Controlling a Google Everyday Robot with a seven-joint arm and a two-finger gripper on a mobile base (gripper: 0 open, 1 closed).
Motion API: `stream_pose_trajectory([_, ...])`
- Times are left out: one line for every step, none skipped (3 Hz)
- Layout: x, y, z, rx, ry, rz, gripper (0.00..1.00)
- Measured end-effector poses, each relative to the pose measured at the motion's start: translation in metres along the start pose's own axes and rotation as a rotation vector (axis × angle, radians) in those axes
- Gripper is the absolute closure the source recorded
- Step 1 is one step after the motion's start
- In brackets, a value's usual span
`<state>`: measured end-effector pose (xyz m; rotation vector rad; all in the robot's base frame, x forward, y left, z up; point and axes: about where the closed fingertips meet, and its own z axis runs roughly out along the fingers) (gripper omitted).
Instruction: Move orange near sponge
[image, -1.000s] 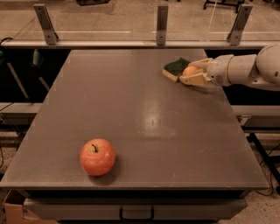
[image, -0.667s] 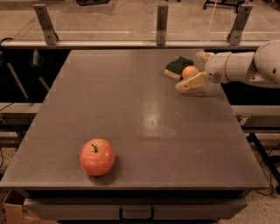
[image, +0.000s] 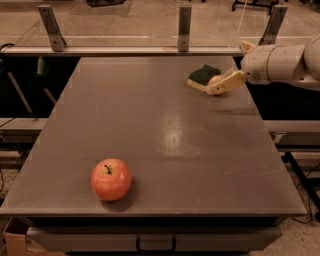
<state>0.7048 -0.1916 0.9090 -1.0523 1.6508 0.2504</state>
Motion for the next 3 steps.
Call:
stream_pose_trajectory([-0.024, -0.007, -0.055, 0.080, -0.005, -0.033, 0.00])
stream_pose_trajectory([-0.039, -0.009, -0.139, 0.177, 0.053, -0.076, 0.00])
stream_pose_trajectory([-0.065, 0.001, -0.227, 0.327, 0.122, -0.118, 0.00])
